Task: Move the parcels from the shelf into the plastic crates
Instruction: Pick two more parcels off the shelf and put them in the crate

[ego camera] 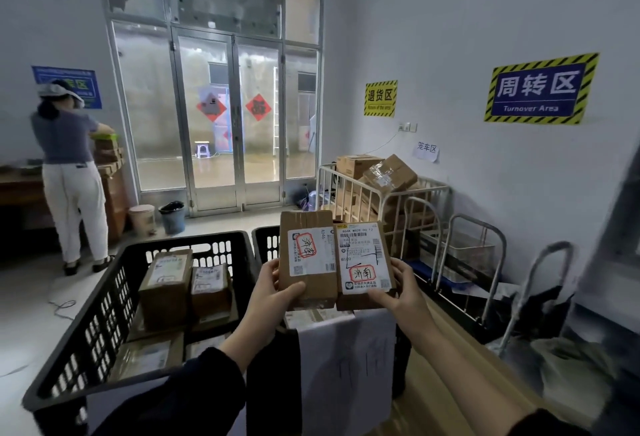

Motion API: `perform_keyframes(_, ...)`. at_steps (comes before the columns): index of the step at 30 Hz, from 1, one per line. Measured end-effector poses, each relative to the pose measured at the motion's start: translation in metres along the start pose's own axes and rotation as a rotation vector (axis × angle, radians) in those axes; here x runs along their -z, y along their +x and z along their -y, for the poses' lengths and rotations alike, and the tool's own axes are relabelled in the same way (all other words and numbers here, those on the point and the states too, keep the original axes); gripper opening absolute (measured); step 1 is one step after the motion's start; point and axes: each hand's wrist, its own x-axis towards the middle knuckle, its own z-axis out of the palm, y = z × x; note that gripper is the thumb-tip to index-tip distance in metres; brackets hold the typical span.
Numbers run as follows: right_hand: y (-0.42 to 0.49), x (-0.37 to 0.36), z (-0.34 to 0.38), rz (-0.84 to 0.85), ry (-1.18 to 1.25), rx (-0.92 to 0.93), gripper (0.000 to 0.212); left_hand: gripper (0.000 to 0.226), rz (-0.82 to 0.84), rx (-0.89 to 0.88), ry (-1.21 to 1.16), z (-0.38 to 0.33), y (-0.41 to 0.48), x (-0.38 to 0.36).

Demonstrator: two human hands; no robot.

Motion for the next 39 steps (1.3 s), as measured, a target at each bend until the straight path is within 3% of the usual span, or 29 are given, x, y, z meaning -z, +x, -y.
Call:
perform_keyframes(9, 0.160, -0.012, -0.067, 0.152, -0.010, -0.051, 0.061, 0.059, -0.106, 0.122, 0.085, 0.044, 0.136, -0.019)
perform_keyframes(18, 0.283, -0.042, -0.165, 0.323, -0.006, -0.235, 0.060, 0.057, -0.262, 0.320, 0.104, 0.120, 0.237, -0.033)
perform_keyframes(26, 0.327, -0.082, -0.234, 0.323, -0.006, -0.367, 0.057, 0.056, -0.355, 0.438, 0.200, 0.173, 0.289, -0.024)
perform_keyframes(39, 0.338, -0.097, -0.270, 0.348, -0.101, -0.342, 0.073, 0.063, -0.349, 0.503, 0.207, 0.191, 0.327, -0.010)
